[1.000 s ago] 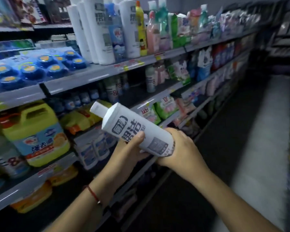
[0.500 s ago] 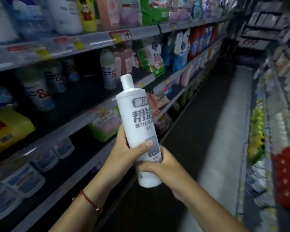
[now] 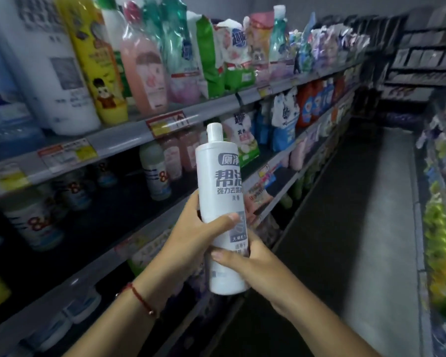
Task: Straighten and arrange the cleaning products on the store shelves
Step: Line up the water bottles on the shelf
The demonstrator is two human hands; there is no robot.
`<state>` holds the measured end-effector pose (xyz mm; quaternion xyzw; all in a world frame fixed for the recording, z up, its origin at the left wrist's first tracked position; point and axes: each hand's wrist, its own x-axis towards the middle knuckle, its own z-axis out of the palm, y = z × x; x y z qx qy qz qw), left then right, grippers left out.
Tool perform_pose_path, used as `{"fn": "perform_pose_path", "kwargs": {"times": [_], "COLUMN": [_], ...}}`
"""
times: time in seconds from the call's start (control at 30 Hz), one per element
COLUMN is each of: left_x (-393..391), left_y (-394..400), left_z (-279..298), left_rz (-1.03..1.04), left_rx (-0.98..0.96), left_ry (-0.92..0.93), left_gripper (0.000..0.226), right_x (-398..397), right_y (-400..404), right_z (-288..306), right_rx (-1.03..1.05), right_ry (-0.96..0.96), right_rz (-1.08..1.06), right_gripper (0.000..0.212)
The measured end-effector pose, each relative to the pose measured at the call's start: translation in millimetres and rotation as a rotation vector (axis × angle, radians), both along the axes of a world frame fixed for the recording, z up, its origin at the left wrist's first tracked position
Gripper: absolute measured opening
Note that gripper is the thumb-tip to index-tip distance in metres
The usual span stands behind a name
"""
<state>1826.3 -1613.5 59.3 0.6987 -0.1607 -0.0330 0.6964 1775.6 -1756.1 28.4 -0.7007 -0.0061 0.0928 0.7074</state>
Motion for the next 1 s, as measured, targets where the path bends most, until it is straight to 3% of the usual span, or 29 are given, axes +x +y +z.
{"fn": "perform_pose_path", "kwargs": {"times": [0.1, 0.43, 0.53, 0.67, 0.73, 0.83, 0.93, 1.0], "left_x": [22.2, 51.2, 40.5, 17.1, 5.5, -5.2, -5.6, 2.3], "left_y": [8.9, 16.3, 25.5, 45.6, 61.2, 91.0, 121.9, 136.9], "left_z": [16.6, 58.0, 73.1, 92.5, 105.3, 138.2, 191.2, 222.9], "left_rz": [0.112, 0.445, 0.550, 0.665, 0.727, 0.993, 1.342, 1.433], "left_rx": [0.034, 0.149, 0.230, 0.374, 0.470, 0.508, 0.741, 0.982], "left_ry": [-0.052, -0.121, -0.148, -0.143, -0.167, -0.298, -0.419, -0.427], "left_gripper": [0.068, 0.073, 0.076, 0.063, 0.051, 0.053, 0.051, 0.060], "right_x": [40.2, 144.0, 157.2, 164.1, 166.2, 166.2, 164.9, 161.9], "right_y": [3.2, 16.1, 26.7, 50.0, 64.0, 84.3, 101.7, 110.3], "right_z": [12.4, 48.6, 60.9, 80.7, 88.8, 104.4, 125.2, 140.0], "right_rx": [0.016, 0.112, 0.190, 0.184, 0.181, 0.214, 0.262, 0.290], "right_ry": [-0.067, -0.204, -0.265, -0.318, -0.350, -0.396, -0.439, -0.488], "right_rz": [0.099, 0.460, 0.598, 0.723, 0.738, 0.787, 0.809, 0.799], "right_gripper": [0.048, 0.071, 0.067, 0.082, 0.076, 0.065, 0.070, 0.071]}}
